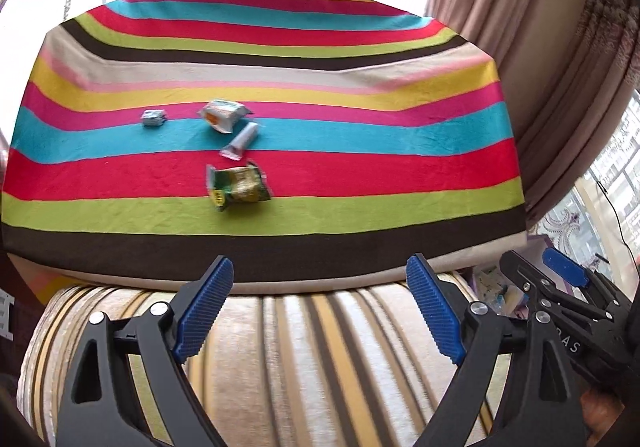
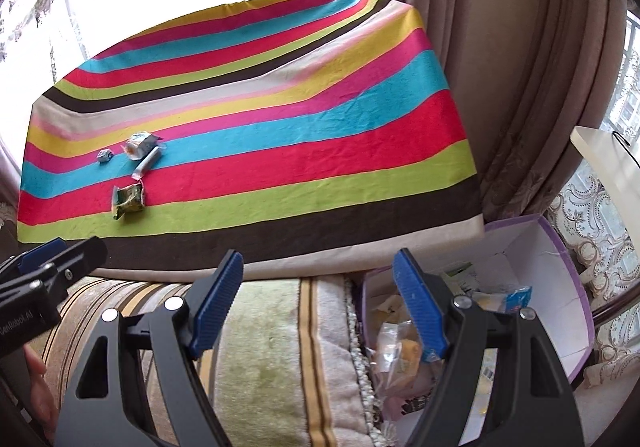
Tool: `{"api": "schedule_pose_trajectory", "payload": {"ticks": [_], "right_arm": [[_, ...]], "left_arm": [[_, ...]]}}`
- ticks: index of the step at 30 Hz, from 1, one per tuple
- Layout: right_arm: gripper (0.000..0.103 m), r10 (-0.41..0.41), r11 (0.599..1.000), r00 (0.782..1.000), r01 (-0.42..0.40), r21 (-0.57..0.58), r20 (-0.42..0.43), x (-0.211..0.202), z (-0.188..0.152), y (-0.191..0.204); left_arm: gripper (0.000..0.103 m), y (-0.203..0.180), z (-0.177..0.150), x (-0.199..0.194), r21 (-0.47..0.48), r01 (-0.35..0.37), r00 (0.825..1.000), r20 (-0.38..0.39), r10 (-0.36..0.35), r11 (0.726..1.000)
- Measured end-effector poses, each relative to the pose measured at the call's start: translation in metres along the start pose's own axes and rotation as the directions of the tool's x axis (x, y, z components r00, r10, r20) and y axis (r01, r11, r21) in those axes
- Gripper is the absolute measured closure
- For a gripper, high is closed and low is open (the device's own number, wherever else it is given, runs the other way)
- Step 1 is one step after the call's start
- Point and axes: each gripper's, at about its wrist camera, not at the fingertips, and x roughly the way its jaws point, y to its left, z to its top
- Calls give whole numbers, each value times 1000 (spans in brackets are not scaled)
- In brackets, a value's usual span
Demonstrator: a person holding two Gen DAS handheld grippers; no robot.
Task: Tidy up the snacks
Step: 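Return both open tools to the remaining snacks on the table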
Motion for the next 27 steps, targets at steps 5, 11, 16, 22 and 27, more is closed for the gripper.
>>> {"api": "schedule_pose_trajectory", "payload": {"ticks": [5,11,16,22,27], "right_arm": [[25,25,999,999,-25,-30,-24,11,3,17],[25,49,997,998,-52,-61,-51,24,9,38],[25,71,993,995,-76,-86,-65,33,15,55],[25,98,987,992,-108,-120,-84,44,19,78],[25,115,981,989,-128,-143,-97,53,24,94]], "left_arm": [[18,31,5,1,-66,-37,999,-1,37,997],[18,61,10,4,-126,-74,997,-4,75,989],[18,81,16,5,-164,-96,995,2,97,982],[18,95,22,10,-184,-107,994,-3,108,977],[18,103,26,14,-192,-113,994,-7,113,975]]}}
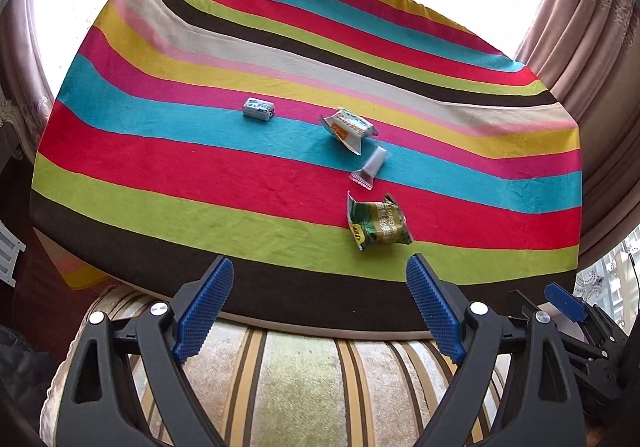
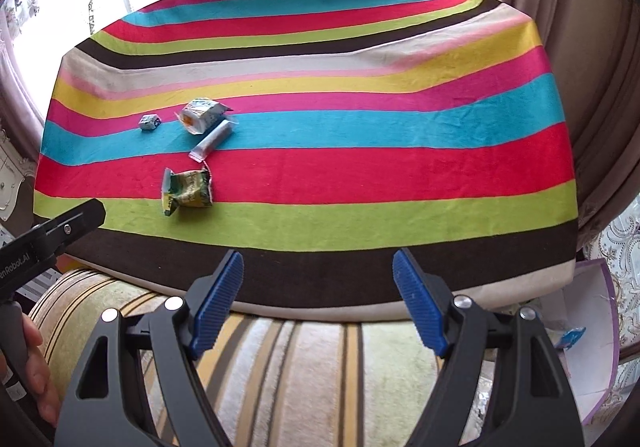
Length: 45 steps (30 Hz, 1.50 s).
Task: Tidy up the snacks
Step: 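Return both open tools to the remaining snacks on the table, then grasp the green garlic snack bag with the right tool while the left grasps the small white-blue box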
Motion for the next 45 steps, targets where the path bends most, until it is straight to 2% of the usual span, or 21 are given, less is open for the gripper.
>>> {"api": "schedule_pose_trajectory", "payload": {"ticks": [17,25,35,39,43,45], "right_arm": [[25,54,995,998,-56,-79,-23,31,30,63],[25,100,991,993,-105,-86,-60,55,44,93],[25,51,989,993,-65,-133,-106,88,53,119],[26,46,988,990,-65,-137,-136,103,55,121],[46,62,987,985,-84,-134,-162,110,56,122],[50,60,987,986,-81,-135,-154,110,57,121]], "left_arm": [[18,29,18,11,-40,-29,1000,2,29,999],[18,47,31,21,-50,-55,998,0,55,997],[19,64,54,47,-24,-62,998,-28,61,998],[23,71,68,62,-19,-61,998,-30,60,998],[29,76,86,76,-15,-57,998,-21,56,998],[34,76,98,85,1,-63,998,-11,63,998]]}}
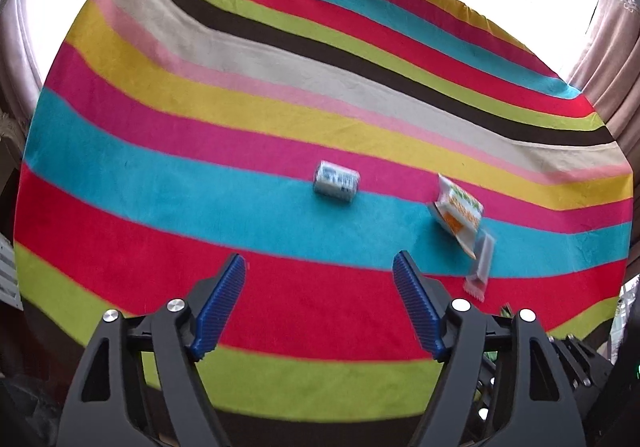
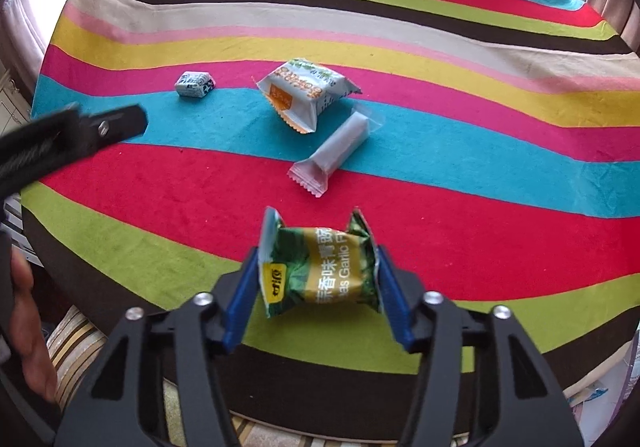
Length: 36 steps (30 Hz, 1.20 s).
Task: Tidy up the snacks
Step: 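Grasp the green garlic snack bag with the right tool while the left grasps the small white-blue box, then carry the green bag and small box over the white box and open both tools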
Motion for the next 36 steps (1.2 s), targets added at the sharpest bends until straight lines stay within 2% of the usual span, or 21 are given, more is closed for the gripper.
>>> {"api": "schedule_pose_trajectory", "payload": {"ticks": [2,11,16,19,20,26,30,36], "right_arm": [[58,5,1000,1000,-5,3,8,-1,1,-2],[59,-59,998,995,56,40,79,-15,7,-28],[59,-92,994,991,87,60,96,-18,9,-46],[59,-95,993,991,88,76,94,-16,10,-54],[59,-95,993,991,88,81,93,-15,11,-56],[59,-96,993,988,87,79,118,-23,15,-55],[59,-107,992,982,95,87,156,-37,20,-57],[59,-125,989,970,105,104,208,-62,25,-62]], "left_arm": [[35,0,9,8,7,-1,1000,9,1,1000],[39,-14,40,51,88,-27,1000,-5,28,996],[51,-20,43,71,121,-52,998,-31,56,991],[64,-26,43,74,157,-88,996,-15,92,984],[70,-27,42,73,158,-94,995,-13,97,983],[71,-23,35,54,123,-119,993,4,120,985],[71,-25,29,27,100,-132,991,45,128,986],[71,-35,18,-11,79,-105,990,102,97,991]]}}
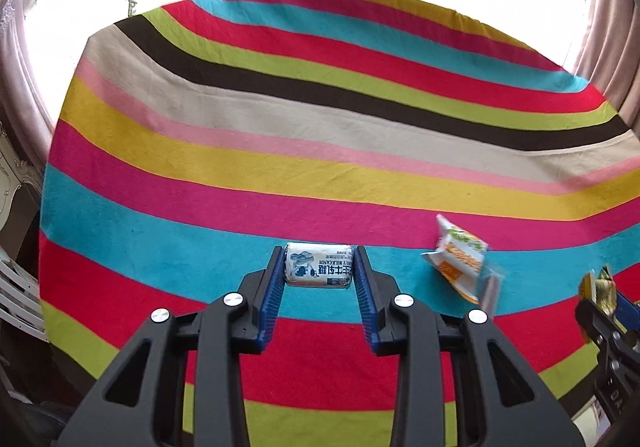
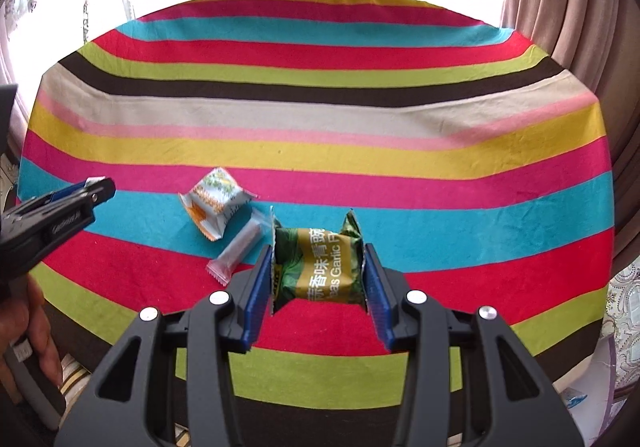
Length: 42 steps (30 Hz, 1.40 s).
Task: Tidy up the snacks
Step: 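Carry the green bag and small box over the white box and open both tools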
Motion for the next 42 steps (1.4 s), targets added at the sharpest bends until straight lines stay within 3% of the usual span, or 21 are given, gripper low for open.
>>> {"api": "schedule_pose_trajectory", "payload": {"ticks": [15,42], "right_arm": [[59,6,1000,999,-7,17,48,-38,-9,-4],[59,-33,996,997,27,80,72,-82,-50,-49]], "left_arm": [[71,-13,-23,-50,-13,30,999,46,-29,999],[71,-73,-59,-98,85,97,993,62,-102,992]]}}
